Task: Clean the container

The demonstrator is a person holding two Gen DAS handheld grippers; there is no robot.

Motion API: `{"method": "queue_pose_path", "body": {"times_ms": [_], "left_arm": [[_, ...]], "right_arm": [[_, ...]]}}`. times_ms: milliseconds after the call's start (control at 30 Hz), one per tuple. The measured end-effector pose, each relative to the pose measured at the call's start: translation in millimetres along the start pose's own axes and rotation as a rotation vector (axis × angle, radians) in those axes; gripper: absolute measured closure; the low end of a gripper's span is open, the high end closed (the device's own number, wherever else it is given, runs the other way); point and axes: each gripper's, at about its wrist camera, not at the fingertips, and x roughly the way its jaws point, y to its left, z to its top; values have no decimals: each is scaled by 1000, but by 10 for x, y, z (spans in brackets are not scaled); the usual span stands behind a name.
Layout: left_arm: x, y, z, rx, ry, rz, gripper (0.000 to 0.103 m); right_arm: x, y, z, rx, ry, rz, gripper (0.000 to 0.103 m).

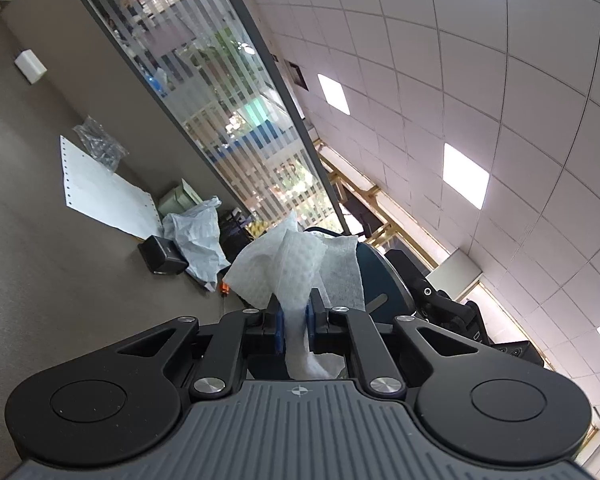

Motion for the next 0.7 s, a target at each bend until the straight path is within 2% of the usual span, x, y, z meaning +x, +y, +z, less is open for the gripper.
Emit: {"method": "queue_pose_path", "body": {"times_ms": [700], "left_arm": [[49,82,-112,12,-18,102,89]], "right_arm": [[-39,49,-26,-1,-1,1,0]]}}
